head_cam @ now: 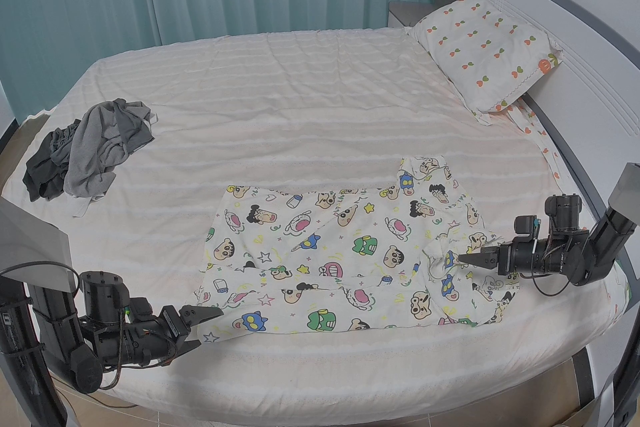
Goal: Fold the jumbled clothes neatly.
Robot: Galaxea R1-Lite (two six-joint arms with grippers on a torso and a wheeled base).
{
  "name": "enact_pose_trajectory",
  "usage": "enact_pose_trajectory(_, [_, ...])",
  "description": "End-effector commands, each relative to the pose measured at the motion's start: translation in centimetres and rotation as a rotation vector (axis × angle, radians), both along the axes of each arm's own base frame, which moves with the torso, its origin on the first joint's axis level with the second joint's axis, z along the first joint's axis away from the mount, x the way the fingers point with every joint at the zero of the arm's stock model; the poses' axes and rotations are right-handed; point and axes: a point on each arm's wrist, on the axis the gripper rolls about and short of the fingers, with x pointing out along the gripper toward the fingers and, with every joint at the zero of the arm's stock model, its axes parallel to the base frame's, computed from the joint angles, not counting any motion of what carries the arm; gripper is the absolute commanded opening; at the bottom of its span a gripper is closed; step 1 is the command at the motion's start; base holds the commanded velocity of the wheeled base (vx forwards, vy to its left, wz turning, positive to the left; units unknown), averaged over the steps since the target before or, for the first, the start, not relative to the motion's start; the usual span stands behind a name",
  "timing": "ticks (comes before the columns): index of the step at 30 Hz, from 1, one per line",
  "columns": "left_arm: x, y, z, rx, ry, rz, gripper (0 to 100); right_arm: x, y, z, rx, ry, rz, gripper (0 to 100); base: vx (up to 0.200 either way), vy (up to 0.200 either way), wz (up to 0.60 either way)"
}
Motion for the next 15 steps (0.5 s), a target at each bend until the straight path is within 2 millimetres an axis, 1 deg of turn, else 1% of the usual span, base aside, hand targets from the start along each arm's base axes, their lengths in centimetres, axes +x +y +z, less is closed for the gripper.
enact_pose_trajectory(1, [0.0,0.0,0.0,-0.001,-0.001,0.000,100,0.9,-0.1,-2.2,0.017,0.029,0.014,100,0.000,0.000,0.00])
enact_pose_trajectory(5, [0.0,0.0,0.0,0.000,0.002,0.000,100,1.5,-0.2,-2.8,0.033,0.018,0.024,100,0.000,0.000,0.00])
enact_pose_trajectory(8, [0.0,0.0,0.0,0.000,0.002,0.000,100,2.2,-0.8,-3.5,0.055,0.026,-0.003,100,0.000,0.000,0.00])
enact_pose_trajectory(11, [0.0,0.0,0.0,0.000,0.002,-0.001,100,2.4,-1.0,-3.8,0.067,0.017,0.005,100,0.000,0.000,0.00])
enact_pose_trajectory(15, [-0.1,-0.2,-0.1,0.003,0.005,-0.004,100,2.6,-1.4,-3.7,0.074,-0.021,0.000,100,0.000,0.000,0.00])
